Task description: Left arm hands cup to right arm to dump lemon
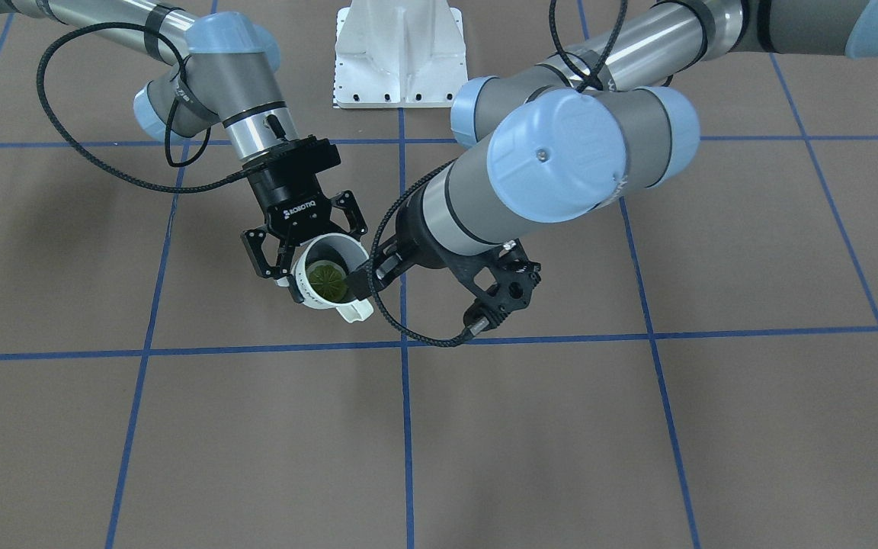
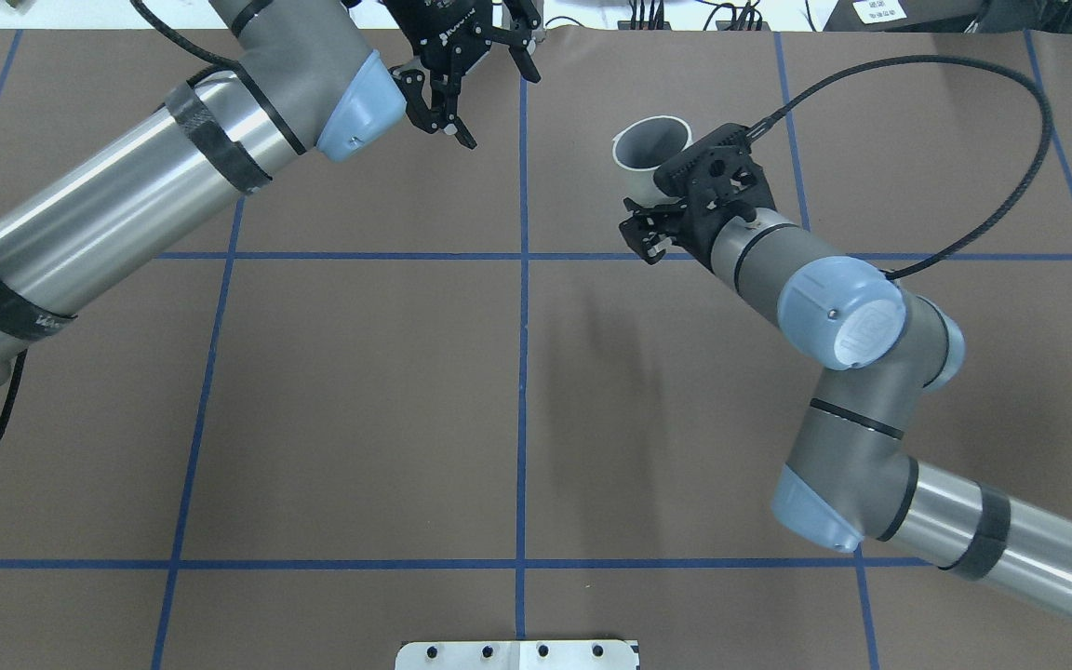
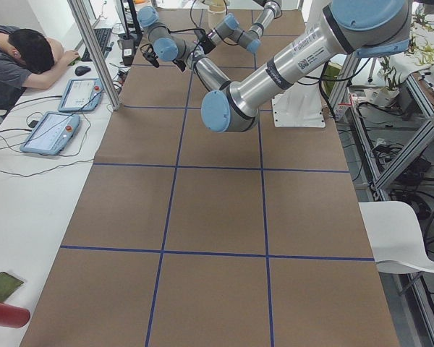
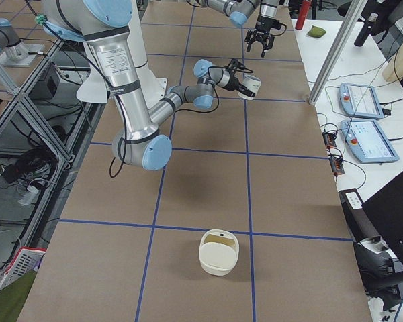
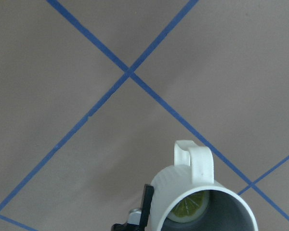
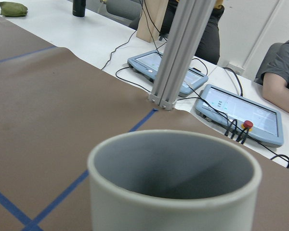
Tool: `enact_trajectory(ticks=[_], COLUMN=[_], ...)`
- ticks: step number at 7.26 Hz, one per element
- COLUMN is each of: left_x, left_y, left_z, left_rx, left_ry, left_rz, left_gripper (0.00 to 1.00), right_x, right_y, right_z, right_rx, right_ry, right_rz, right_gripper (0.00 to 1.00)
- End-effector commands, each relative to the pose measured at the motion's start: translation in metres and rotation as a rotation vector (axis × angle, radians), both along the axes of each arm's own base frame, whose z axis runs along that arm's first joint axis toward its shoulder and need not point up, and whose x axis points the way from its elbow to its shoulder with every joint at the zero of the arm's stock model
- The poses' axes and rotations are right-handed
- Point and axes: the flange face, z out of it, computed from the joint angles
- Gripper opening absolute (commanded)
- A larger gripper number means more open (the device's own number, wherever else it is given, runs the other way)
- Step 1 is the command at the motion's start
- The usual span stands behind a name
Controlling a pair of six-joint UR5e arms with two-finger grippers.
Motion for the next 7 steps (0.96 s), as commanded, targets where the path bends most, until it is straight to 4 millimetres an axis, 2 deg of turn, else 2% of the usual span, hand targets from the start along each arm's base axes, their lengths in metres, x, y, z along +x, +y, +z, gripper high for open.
enact_trajectory(ticks=[1,2,3,4,6,7], left_x=[-0.016,-0.019,-0.027,-0.039,-0.044,-0.049], left_y=[-0.009,-0.009,-0.014,-0.02,-0.021,-0.021], left_z=[0.008,0.006,0.013,0.013,0.011,0.009], left_rx=[-0.002,0.004,-0.004,-0.003,0.001,0.006], left_ry=[-0.004,-0.001,-0.006,-0.005,-0.003,0.001], left_rz=[-0.021,-0.026,-0.038,-0.055,-0.061,-0.067], left_gripper=[1.0,1.0,1.0,1.0,1.0,1.0], right_x=[0.095,0.144,0.185,0.22,0.262,0.285], right_y=[-0.02,-0.018,-0.008,0.016,0.046,0.054], right_z=[0.069,0.11,0.143,0.175,0.219,0.244], right_rx=[-0.071,-0.059,-0.06,-0.025,-0.006,-0.006], right_ry=[-0.015,-0.03,-0.045,-0.083,-0.124,-0.155], right_rz=[0.143,0.184,0.175,0.191,0.215,0.217], right_gripper=[0.0,0.0,0.0,0.0,0.0,0.0])
